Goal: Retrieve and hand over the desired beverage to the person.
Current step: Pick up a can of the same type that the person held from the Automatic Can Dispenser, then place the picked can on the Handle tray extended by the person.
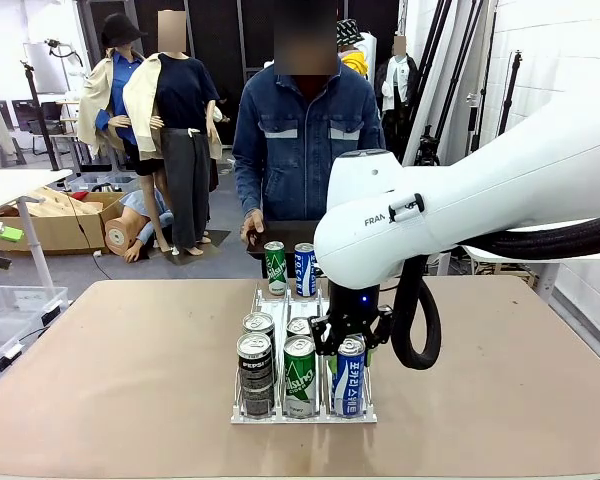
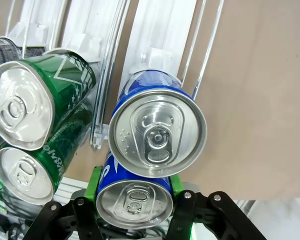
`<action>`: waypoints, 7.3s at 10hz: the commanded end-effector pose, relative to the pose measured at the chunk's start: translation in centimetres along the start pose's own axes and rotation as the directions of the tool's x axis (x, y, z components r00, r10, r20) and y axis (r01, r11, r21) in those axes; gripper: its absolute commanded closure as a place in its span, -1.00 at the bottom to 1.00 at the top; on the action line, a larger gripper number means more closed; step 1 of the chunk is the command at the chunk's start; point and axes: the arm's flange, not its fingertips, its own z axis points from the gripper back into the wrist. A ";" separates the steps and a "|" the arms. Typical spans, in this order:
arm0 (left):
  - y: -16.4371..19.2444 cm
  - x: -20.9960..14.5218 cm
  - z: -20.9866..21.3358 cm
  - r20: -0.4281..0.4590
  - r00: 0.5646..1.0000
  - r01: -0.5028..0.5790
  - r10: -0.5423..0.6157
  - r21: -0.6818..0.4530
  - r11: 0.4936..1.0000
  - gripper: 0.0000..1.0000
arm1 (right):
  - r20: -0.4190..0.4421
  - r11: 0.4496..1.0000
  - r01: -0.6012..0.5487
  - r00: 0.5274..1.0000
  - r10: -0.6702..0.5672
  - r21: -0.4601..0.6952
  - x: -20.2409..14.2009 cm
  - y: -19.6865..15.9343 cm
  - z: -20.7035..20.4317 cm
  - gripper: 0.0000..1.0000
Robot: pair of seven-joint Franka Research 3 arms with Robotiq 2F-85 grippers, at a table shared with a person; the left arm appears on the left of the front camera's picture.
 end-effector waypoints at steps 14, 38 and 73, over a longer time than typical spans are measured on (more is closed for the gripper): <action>-0.1 -0.1 0.2 0.003 1.000 0.003 -0.003 -0.003 1.000 -1.00 | 0.045 0.993 -0.102 0.993 0.105 -0.058 -1.5 -14.3 20.6 0.97; -0.1 -0.1 0.2 0.003 1.000 0.003 -0.003 -0.003 1.000 -1.00 | -0.026 0.998 -0.061 0.998 0.062 0.032 -4.2 -24.6 20.8 0.97; -0.1 -0.1 0.2 0.003 1.000 0.003 -0.003 -0.003 1.000 -1.00 | 0.037 0.913 -0.405 0.913 0.407 -0.057 10.8 -6.6 26.8 0.97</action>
